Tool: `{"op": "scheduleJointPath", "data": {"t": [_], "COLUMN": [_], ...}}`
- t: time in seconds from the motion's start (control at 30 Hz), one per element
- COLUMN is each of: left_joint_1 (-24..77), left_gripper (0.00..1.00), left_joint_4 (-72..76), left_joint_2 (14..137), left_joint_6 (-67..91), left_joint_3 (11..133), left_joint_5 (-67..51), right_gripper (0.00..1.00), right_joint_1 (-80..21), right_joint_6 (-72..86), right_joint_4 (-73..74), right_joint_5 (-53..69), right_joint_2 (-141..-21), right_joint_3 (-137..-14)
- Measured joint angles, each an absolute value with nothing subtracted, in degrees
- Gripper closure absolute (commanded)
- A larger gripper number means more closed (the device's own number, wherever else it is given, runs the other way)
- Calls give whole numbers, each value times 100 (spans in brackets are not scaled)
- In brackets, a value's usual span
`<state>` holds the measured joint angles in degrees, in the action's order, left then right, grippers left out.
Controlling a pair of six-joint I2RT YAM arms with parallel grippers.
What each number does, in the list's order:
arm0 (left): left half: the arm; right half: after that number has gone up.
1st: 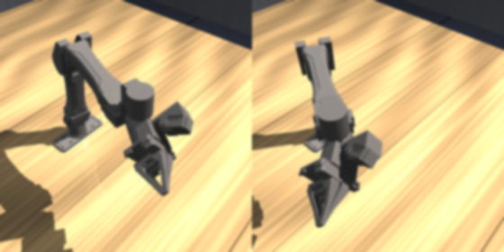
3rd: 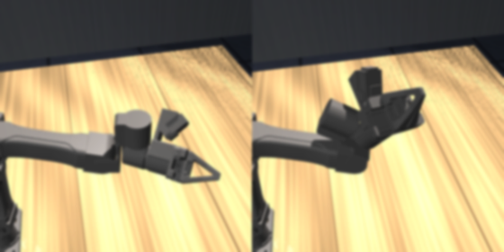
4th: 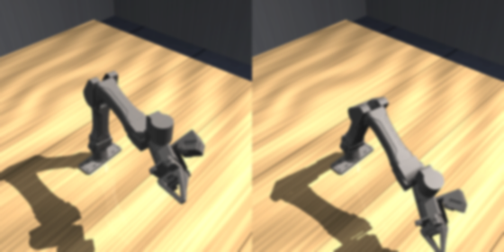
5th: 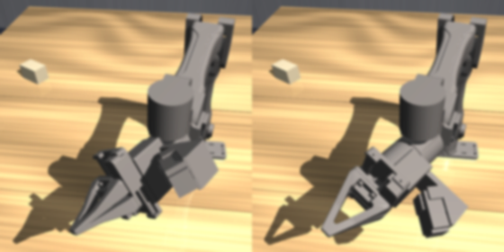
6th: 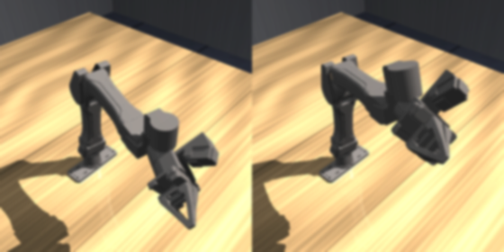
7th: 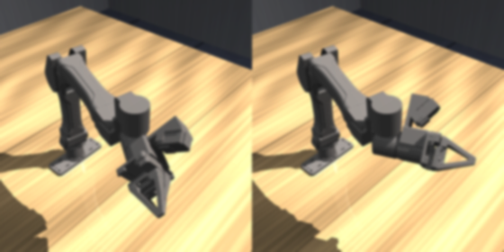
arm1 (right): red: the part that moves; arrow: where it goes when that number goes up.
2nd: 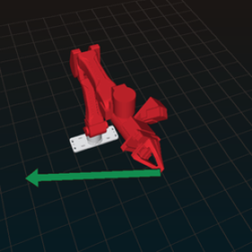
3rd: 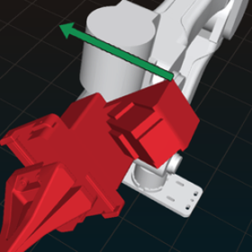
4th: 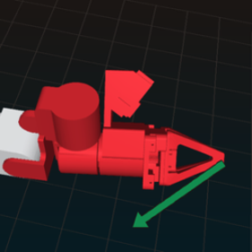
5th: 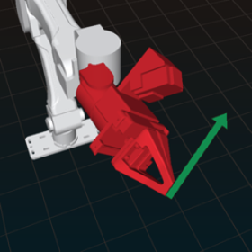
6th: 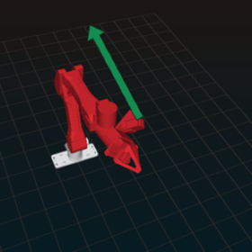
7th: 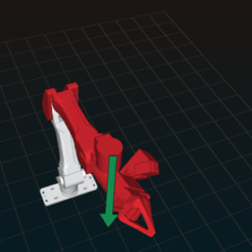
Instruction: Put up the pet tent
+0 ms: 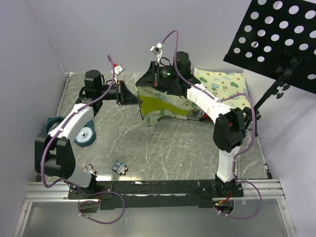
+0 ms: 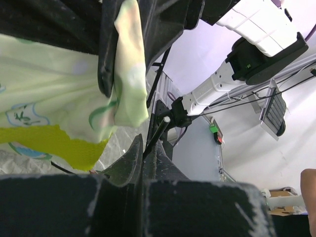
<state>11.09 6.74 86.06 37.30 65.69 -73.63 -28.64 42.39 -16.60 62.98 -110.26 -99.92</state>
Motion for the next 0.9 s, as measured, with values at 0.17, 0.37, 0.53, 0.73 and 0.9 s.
{"op": "scheduleJointPath", "data": {"t": [0.17, 0.37, 0.53, 0.73, 0.9], "left_joint_1": [1090, 1081, 1072, 1050, 1022], "left_gripper": [99, 99, 99, 99, 99], "left_joint_4": [770, 814, 860, 862, 851], "left_joint_2": [8608, 8611, 8650, 8779, 8814], "left_joint_6": [3741, 3826, 3876, 3927, 3977], "left_joint_3": [6501, 6482, 6473, 6473, 6473], "left_joint_5": [-7345, -7338, -7338, -7338, -7336], "right_gripper": [100, 100, 100, 100, 100], "right_joint_1": [-2845, -2845, -2845, -2842, -2825], "right_joint_6": [4241, 4272, 4307, 4353, 4381], "right_joint_4": [-1658, -1669, -1673, -1702, -1726], "right_joint_5": [6298, 6298, 6300, 6307, 6313], "right_joint_2": [-11026, -11026, -11026, -10997, -10940], "right_joint_3": [-9992, -9983, -9959, -9885, -9800]}}
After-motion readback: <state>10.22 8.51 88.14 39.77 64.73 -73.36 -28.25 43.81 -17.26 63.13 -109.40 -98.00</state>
